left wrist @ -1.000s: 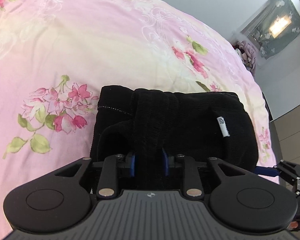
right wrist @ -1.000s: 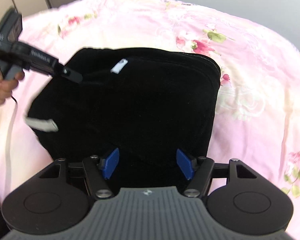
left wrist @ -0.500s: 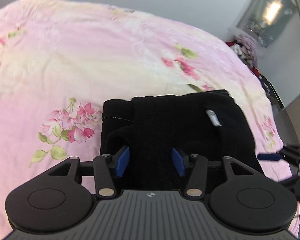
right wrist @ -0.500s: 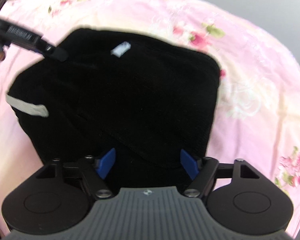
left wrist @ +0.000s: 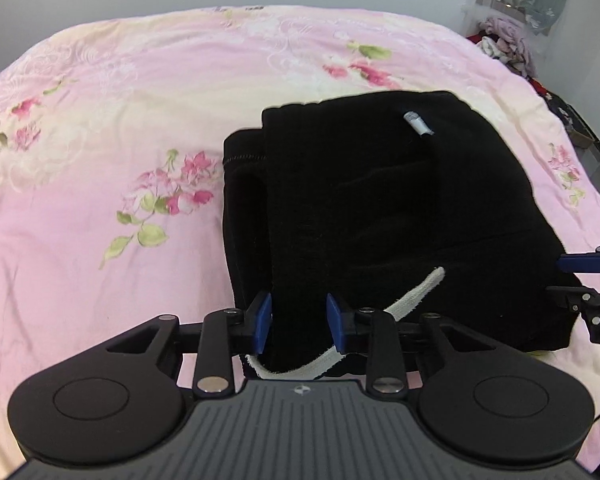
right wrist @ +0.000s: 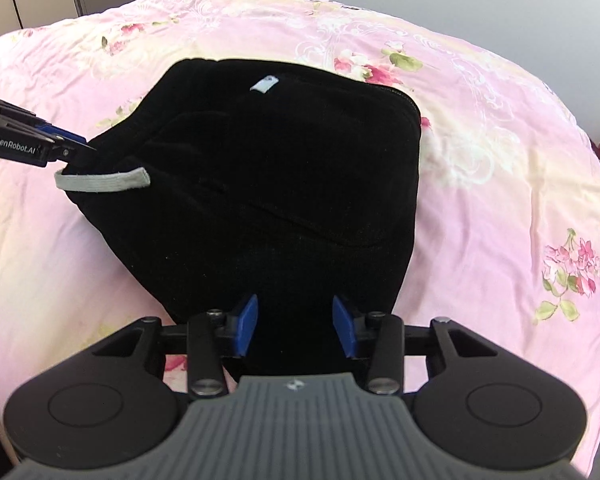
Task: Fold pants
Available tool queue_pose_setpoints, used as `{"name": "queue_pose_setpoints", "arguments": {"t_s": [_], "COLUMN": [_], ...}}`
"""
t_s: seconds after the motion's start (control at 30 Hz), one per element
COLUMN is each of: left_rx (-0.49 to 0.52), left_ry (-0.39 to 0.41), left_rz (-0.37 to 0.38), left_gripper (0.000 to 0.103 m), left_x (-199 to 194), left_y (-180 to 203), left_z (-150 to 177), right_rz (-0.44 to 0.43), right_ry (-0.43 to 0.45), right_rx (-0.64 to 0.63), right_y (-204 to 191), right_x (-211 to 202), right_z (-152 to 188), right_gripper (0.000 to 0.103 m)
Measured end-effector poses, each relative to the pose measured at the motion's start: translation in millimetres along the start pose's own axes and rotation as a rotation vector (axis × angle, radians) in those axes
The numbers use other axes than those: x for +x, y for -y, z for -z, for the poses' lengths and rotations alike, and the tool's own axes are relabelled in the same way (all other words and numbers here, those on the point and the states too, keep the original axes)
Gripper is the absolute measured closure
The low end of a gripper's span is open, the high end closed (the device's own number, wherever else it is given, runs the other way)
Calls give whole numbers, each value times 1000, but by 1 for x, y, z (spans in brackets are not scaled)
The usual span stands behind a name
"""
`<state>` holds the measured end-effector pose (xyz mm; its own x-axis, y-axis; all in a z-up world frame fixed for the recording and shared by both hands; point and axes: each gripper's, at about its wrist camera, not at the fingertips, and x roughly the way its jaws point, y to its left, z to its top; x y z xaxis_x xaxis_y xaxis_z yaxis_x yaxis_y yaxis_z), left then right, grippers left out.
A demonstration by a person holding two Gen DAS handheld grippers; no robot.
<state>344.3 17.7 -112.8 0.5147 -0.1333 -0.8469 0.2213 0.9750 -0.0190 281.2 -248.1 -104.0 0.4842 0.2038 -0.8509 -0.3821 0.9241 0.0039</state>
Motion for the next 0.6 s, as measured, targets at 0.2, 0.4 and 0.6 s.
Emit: {"name": "queue_pose_setpoints", "arguments": {"t_s": [0.2,0.4,0.6], "left_rx": [15,36,38], "left_ry": [-10,2,20], "left_rz": [-17,-29,-63], "left_gripper": [68,68,68], "left_x": [20,23,14], "left_y": [2,5,12], "left_z": [14,20,20], "right_rz": [18,31,41], "right_ry": [-15,6,-8], "right_rx": [-12,-36,-30], "right_y": [-6,-7,-8], "right_x": [43,52,49], "right_z": [6,14,9], "right_gripper": [63,63,63]}}
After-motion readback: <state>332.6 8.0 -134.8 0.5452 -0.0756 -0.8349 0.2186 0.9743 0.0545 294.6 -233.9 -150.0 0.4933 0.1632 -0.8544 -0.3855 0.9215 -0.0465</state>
